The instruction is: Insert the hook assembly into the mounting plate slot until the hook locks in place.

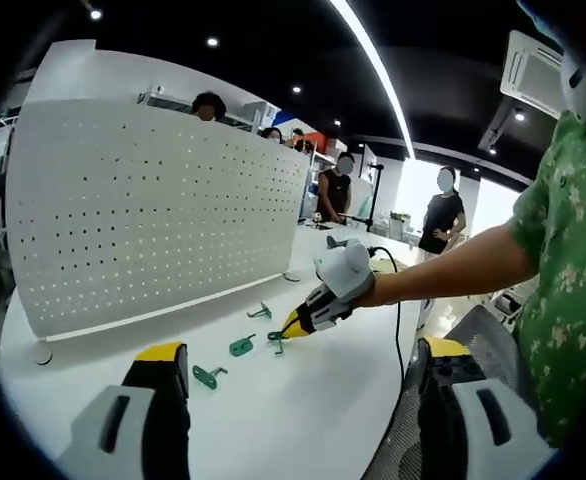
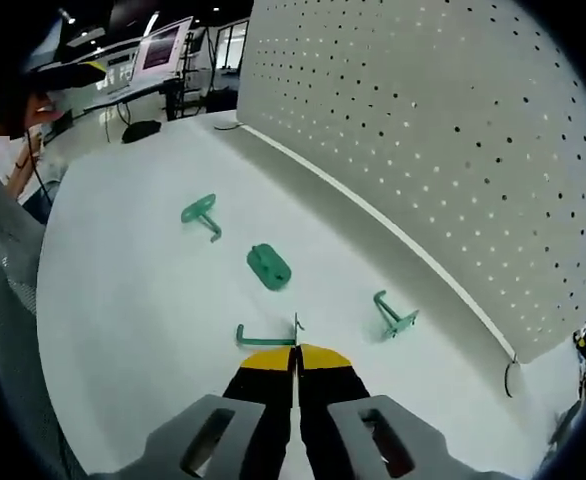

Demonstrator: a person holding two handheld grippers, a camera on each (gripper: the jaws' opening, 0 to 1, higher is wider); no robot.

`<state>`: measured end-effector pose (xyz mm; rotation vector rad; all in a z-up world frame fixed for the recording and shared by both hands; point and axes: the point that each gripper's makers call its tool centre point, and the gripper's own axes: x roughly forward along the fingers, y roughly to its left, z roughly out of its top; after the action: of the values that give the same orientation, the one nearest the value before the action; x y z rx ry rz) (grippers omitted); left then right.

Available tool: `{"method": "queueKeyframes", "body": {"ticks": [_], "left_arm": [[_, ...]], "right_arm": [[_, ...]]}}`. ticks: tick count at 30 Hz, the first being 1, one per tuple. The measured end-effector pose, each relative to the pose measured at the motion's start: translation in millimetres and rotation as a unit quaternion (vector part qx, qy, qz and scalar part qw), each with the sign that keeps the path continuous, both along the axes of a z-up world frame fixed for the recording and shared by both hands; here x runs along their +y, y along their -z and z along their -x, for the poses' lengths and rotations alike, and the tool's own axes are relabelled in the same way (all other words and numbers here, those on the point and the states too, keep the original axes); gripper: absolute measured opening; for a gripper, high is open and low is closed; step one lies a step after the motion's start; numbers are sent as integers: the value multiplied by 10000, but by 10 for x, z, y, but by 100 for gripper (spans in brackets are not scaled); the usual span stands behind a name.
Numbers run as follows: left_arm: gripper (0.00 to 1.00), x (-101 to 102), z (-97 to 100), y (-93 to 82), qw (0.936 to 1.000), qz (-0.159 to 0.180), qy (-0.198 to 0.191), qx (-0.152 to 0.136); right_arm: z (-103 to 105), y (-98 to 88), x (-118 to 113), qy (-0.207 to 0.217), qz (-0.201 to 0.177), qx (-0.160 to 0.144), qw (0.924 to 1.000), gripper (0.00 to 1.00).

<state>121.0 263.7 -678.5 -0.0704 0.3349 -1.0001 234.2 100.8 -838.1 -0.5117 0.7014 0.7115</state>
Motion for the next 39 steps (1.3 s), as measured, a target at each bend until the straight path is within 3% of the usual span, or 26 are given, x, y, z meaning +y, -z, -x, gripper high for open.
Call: {"method": "queueKeyframes", "body": {"ticks": [9,17,27,39], "left_arm": [[97,-20,7,-30,10000,-5,78,-27],[97,-43,-2,-69,9999,23,131,-49],[96,-77,-22,-231,9995,91,225,-181],[96,-115,0,-381,9989,152,325,-300]], "right_arm": [[43,-71,-51,415,-512,137,9977,0],[54,-311,6,668,-1170,82,9908,0],[26,-794,82,1034,-2279,-91,9681,0],[117,-1339,213,956,-2878,-438,9519,0]]}}
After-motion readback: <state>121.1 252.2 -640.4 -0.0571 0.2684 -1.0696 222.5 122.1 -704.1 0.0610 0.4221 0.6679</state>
